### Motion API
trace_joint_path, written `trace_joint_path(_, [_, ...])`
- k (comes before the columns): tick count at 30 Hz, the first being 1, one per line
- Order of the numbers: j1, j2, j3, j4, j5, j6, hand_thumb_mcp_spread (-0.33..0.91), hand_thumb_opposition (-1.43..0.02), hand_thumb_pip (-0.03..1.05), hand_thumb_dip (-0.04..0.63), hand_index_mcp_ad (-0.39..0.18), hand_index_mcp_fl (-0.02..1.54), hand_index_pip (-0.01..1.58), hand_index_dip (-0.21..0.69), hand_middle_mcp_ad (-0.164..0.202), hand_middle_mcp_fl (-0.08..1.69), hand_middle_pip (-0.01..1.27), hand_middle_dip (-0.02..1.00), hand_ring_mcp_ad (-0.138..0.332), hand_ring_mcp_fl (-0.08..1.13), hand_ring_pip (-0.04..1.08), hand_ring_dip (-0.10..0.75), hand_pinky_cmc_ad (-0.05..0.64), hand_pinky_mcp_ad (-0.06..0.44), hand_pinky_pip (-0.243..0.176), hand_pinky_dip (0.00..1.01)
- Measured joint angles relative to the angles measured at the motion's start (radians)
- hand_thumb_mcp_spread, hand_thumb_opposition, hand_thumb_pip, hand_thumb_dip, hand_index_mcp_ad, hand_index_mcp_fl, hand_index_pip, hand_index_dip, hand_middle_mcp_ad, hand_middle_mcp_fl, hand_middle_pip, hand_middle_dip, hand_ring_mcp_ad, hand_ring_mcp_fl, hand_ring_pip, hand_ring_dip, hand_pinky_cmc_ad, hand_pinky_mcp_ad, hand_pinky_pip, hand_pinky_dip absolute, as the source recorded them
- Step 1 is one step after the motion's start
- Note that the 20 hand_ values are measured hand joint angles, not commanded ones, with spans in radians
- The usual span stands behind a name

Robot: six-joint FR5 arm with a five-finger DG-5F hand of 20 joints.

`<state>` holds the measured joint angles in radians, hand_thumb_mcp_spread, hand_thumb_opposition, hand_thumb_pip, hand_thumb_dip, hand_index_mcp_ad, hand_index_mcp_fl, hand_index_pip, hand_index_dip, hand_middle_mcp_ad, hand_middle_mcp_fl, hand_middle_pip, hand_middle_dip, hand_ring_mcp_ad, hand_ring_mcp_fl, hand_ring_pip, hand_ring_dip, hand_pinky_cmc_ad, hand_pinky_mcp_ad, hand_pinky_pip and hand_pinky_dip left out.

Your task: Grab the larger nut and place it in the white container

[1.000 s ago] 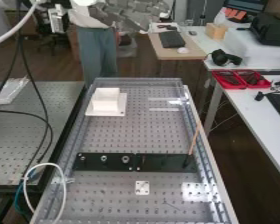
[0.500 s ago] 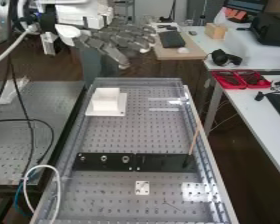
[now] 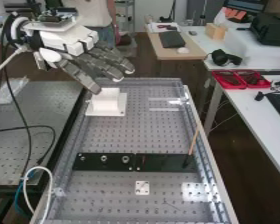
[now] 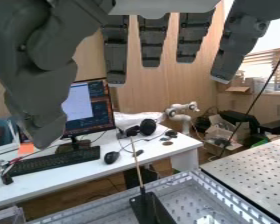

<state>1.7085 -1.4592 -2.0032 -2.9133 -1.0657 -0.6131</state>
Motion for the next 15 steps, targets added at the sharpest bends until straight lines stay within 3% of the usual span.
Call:
trace_joint_path(7, [-0.02,-0.005,-0.042,0.036,-0.018,0.016,0.24,-0.81,0.67,0.159,-0.113,0.01,1.02,-0.021,0.058,0.0,0.14,0.21,0.147,0.0,0.09,0.103,0.346,0.314,-0.091,0.5])
trace_joint_path(15, [-0.116,-0.003,-0.155,0.187,-0.084,0.01,0.24,-0.82,0.72,0.157,-0.113,0.0,1.24,0.014,0.052,0.0,0.13,0.21,0.143,-0.01,0.09,0.103,0.346,0.314,-0.091,0.5])
